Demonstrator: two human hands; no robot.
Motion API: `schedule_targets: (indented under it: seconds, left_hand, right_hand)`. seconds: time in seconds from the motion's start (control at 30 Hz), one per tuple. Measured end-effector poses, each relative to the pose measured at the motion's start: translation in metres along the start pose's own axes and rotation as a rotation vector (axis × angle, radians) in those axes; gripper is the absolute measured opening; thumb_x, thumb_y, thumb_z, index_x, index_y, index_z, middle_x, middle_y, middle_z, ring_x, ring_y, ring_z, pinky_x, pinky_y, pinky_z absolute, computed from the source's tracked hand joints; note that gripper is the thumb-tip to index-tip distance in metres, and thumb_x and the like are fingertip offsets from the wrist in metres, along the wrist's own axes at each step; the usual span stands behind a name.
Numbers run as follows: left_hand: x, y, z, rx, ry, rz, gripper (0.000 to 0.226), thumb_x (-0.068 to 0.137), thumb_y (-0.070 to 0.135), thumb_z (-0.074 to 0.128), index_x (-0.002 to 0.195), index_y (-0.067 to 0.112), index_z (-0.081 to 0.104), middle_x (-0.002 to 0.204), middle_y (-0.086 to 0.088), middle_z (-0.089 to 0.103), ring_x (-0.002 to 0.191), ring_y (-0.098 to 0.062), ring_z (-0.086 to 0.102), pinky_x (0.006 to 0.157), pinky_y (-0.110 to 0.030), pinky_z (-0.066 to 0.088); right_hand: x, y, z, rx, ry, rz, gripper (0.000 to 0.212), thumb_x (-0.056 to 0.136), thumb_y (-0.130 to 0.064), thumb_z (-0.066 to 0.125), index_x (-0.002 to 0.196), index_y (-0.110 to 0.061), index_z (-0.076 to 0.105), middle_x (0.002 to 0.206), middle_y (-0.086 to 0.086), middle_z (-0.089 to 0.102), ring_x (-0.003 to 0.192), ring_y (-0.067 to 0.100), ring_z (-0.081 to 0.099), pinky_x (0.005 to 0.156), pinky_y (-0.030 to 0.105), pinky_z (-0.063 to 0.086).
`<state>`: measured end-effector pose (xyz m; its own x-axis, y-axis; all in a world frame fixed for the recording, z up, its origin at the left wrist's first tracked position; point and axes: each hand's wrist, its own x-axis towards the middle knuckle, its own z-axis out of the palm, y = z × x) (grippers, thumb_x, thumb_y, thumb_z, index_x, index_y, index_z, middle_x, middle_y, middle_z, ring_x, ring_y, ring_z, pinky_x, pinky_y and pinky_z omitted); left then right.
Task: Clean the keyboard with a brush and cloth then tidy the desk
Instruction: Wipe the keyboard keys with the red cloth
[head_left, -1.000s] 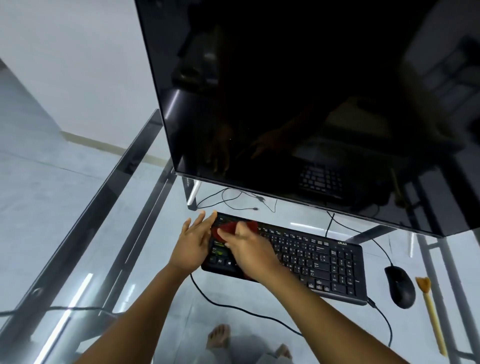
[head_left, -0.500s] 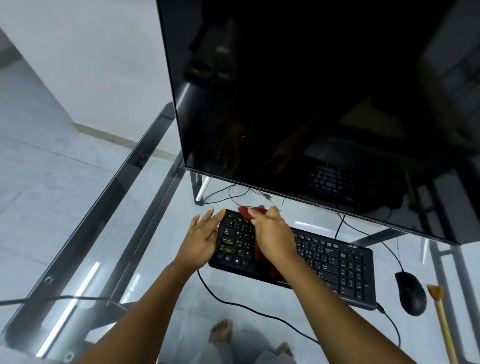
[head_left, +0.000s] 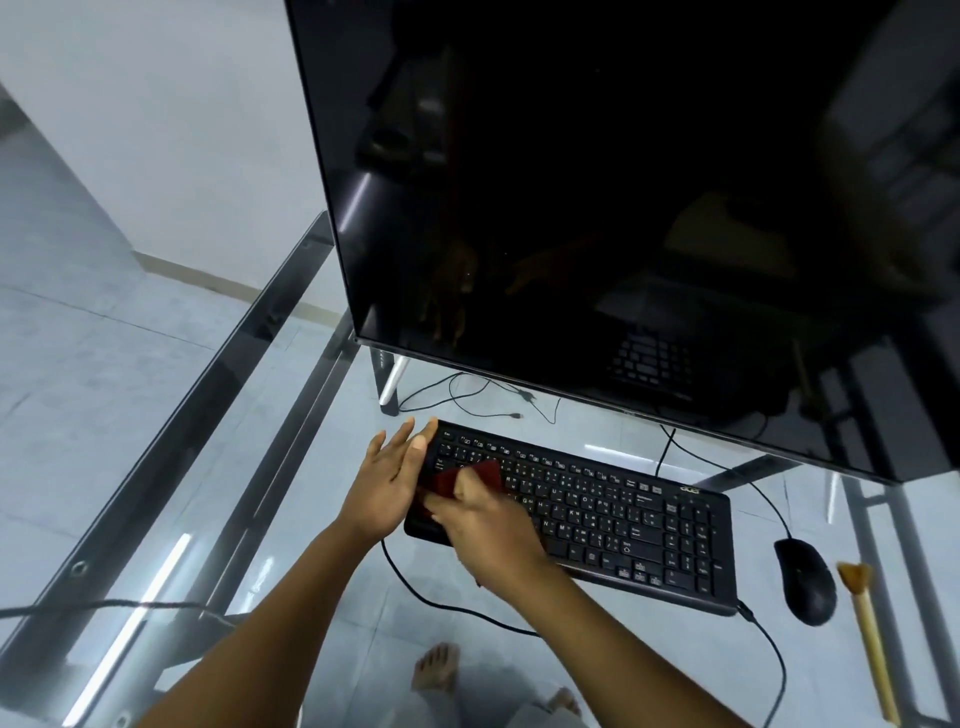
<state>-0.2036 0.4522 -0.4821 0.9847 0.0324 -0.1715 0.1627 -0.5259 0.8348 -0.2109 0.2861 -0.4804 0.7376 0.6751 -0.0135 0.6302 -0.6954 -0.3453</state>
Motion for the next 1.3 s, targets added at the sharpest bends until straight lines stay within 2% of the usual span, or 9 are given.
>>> schedule_targets:
  seconds: [0.13,0.23,0.43,0.53,0.73,0.93,1.03,1.13,1.3]
  left_hand:
    - [0.0,0.001,-0.001,-0.008,-0.032,-0.011,0.043,0.103,0.037,0.018,0.143,0.033,0.033,0.132,0.028,0.023,0.126,0.015,0.003,0.099,0.0,-0.009]
    - [0.002,-0.01,0.002,0.025,-0.034,0.03,0.05,0.101,0.048,0.014,0.145,0.033,0.033,0.139,0.025,0.03,0.137,0.011,0.007,0.109,-0.01,-0.008]
    - [0.005,-0.018,0.007,0.052,-0.016,0.056,0.056,0.098,0.053,0.014,0.145,0.032,0.035,0.139,0.026,0.031,0.137,0.013,0.009,0.111,-0.011,-0.007]
    - [0.006,-0.022,0.006,0.064,-0.021,0.062,0.06,0.095,0.058,0.011,0.145,0.034,0.034,0.14,0.027,0.031,0.136,0.016,0.007,0.112,-0.013,-0.006]
    - [0.005,-0.021,0.011,0.098,0.027,0.08,0.057,0.097,0.056,0.012,0.144,0.034,0.034,0.138,0.029,0.032,0.135,0.016,0.008,0.109,-0.009,-0.008]
    - [0.007,-0.024,0.009,0.063,-0.005,0.066,0.056,0.098,0.056,0.014,0.145,0.033,0.035,0.14,0.026,0.032,0.138,0.011,0.01,0.109,-0.009,-0.008]
    - [0.008,-0.023,0.011,0.07,0.015,0.067,0.059,0.097,0.058,0.012,0.145,0.034,0.035,0.138,0.028,0.032,0.138,0.012,0.01,0.109,-0.009,-0.008]
    - [0.007,-0.025,0.014,0.095,0.047,0.087,0.063,0.093,0.062,0.01,0.144,0.034,0.036,0.139,0.029,0.032,0.139,0.009,0.012,0.111,-0.011,-0.007]
    - [0.009,-0.032,0.013,0.16,0.021,0.137,0.052,0.096,0.047,0.024,0.146,0.033,0.032,0.144,0.022,0.032,0.142,0.003,0.012,0.114,-0.016,-0.005]
  right_hand:
    - [-0.021,0.023,-0.016,-0.154,-0.087,0.032,0.033,0.084,-0.065,0.048,0.093,-0.034,0.054,0.079,-0.012,0.06,0.068,0.013,0.064,0.05,0.028,0.045]
    - [-0.038,0.029,-0.027,-0.12,-0.078,0.032,0.034,0.094,-0.037,0.055,0.126,-0.047,0.05,0.088,-0.01,0.044,0.068,0.015,0.057,0.049,0.026,0.046]
    - [-0.004,-0.016,-0.026,-0.021,-0.117,-0.037,0.045,0.091,-0.018,0.054,0.128,-0.043,0.05,0.09,0.0,0.045,0.072,0.024,0.057,0.055,0.025,0.033]
    - [-0.028,0.011,-0.036,0.008,-0.168,0.027,0.025,0.096,-0.035,0.05,0.12,-0.041,0.051,0.088,-0.006,0.05,0.071,0.015,0.052,0.057,0.025,0.036]
    - [-0.045,0.016,-0.033,-0.022,-0.117,0.049,0.059,0.078,-0.018,0.073,0.127,-0.045,0.054,0.08,-0.006,0.041,0.056,0.011,0.052,0.042,0.02,0.038]
    - [-0.036,0.02,-0.033,-0.008,-0.071,0.06,0.032,0.086,-0.061,0.049,0.098,-0.033,0.057,0.081,-0.013,0.06,0.063,0.006,0.06,0.046,0.023,0.045]
    - [-0.053,0.034,-0.039,-0.021,-0.042,0.077,0.029,0.097,-0.043,0.044,0.124,-0.042,0.055,0.091,-0.012,0.049,0.078,0.004,0.055,0.052,0.016,0.037]
    - [-0.044,0.009,-0.027,0.111,-0.054,0.107,0.011,0.095,-0.05,0.044,0.102,-0.051,0.053,0.083,-0.006,0.052,0.064,0.009,0.053,0.05,0.029,0.043]
    - [-0.02,0.01,-0.02,0.044,0.037,0.235,0.029,0.089,-0.059,0.049,0.092,-0.03,0.055,0.083,-0.006,0.067,0.064,0.009,0.064,0.051,0.026,0.046]
